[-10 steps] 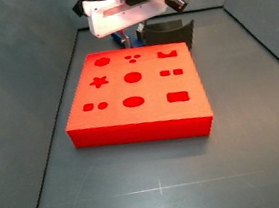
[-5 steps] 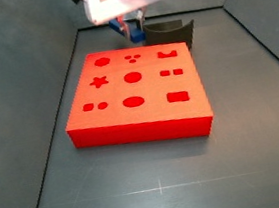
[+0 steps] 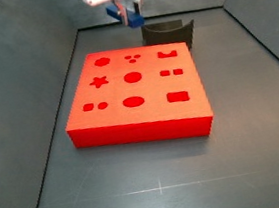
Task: Pick up the rectangle object. Move up. Place the rectangle object on the fixture. Regrasp the rectangle object. Move to above the board. Insert the rectangle object.
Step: Place the rectangle object on the fixture.
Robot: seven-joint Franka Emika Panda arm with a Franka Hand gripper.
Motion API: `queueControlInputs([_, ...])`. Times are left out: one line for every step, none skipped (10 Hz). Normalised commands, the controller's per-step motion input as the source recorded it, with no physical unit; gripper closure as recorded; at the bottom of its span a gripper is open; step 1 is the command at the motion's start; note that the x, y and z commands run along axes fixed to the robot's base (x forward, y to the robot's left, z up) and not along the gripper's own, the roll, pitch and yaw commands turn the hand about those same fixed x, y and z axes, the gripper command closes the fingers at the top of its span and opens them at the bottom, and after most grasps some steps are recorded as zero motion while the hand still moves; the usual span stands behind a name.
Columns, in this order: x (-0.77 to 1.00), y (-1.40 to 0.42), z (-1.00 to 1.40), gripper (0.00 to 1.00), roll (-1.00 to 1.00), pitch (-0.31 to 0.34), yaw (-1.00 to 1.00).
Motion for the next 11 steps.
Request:
queueControlInputs([-0.02, 0.00, 1.00, 1.00, 0.03, 0.033, 0.00])
queueControlInputs([-0.03, 0.01, 1.00, 1.00, 0.05, 0.036, -0.01])
queueControlInputs([-0.03, 0.01, 1.00, 1.00, 0.06, 0.040, -0.01])
queueControlInputs([-0.02, 0.01, 0.78, 1.00, 0.08, 0.047, -0.01])
queueControlInputs([-0.02, 0.01, 0.67, 1.00, 0.08, 0.050, -0.01])
queueControlInputs([-0.01, 0.00, 0.44, 1.00, 0.09, 0.064, 0.00])
queueControlInputs([0.00, 0.00, 0.34, 1.00, 0.10, 0.070, 0.01])
queueControlInputs([1.00, 0.63, 0.09, 1.00, 0.05, 0.125, -1.00])
queueControlInputs([1.00, 0.61, 0.00, 1.00, 0.04, 0.129, -1.00])
queueControlInputs([1.00, 0.48, -0.03, 1.00, 0.00, 0.165, -1.00])
queueControlInputs([0.97, 0.37, -0.01, 1.00, -0.02, 0.186, -1.00])
